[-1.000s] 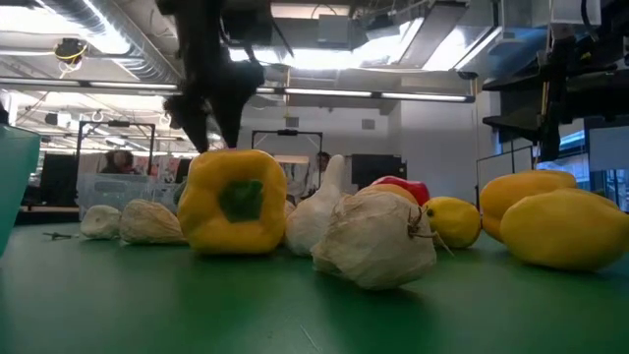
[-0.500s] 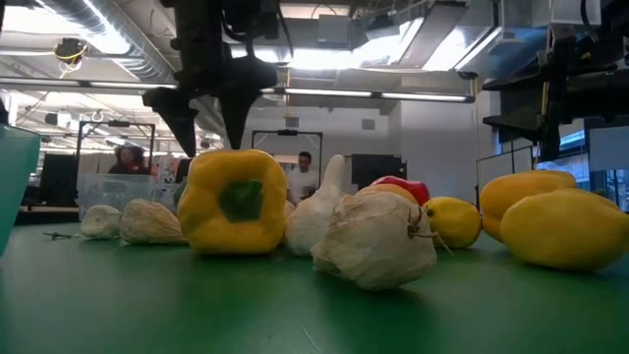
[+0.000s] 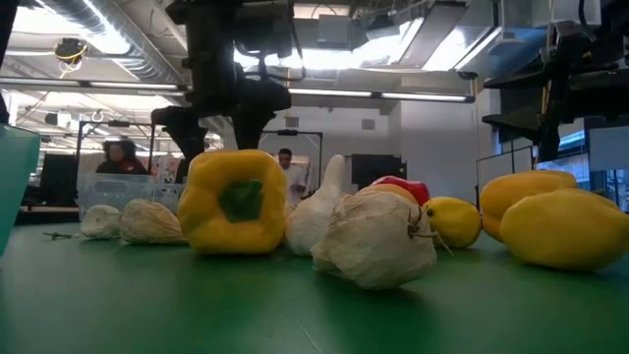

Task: Sort produce into baskets
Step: Put the green bell pepper into the transparent bin

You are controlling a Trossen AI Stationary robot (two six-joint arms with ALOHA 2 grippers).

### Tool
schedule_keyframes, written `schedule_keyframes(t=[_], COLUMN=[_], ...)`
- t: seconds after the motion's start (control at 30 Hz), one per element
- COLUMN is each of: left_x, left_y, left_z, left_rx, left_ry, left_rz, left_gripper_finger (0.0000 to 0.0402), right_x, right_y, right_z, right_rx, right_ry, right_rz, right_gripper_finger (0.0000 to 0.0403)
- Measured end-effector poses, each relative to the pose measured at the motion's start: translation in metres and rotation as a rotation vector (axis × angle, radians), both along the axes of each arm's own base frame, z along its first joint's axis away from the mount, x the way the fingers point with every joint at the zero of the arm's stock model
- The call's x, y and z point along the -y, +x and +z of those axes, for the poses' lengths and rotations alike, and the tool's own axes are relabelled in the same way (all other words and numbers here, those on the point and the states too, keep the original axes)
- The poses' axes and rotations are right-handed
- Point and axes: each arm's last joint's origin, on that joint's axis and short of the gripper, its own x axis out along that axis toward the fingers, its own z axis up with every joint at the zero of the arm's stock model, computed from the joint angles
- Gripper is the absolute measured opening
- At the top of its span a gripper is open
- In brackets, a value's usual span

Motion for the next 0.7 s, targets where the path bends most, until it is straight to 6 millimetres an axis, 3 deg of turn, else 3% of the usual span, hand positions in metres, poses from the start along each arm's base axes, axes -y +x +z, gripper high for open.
schedule_keyframes(t=[0.23,0.5,0.7], left_x=[0.001,0.000,0.000], left_y=[-0.006,0.000,0.007], left_z=[-0.012,-0.013,-0.026], left_rx=[-0.030,0.038,0.014], left_ry=[-0.023,-0.023,-0.049], left_rz=[0.034,0.016,-0.024], left_gripper_finger=[0.0356,0.0356,0.0349], right_x=[-0.001,-0.001,-0.001], right_y=[0.000,0.000,0.000], right_z=[0.000,0.000,0.000], right_rx=[0.000,0.000,-0.001], right_ry=[-0.001,-0.003,-0.003], right_rz=[0.019,0.026,0.026], right_gripper_finger=[0.0261,0.0261,0.0261])
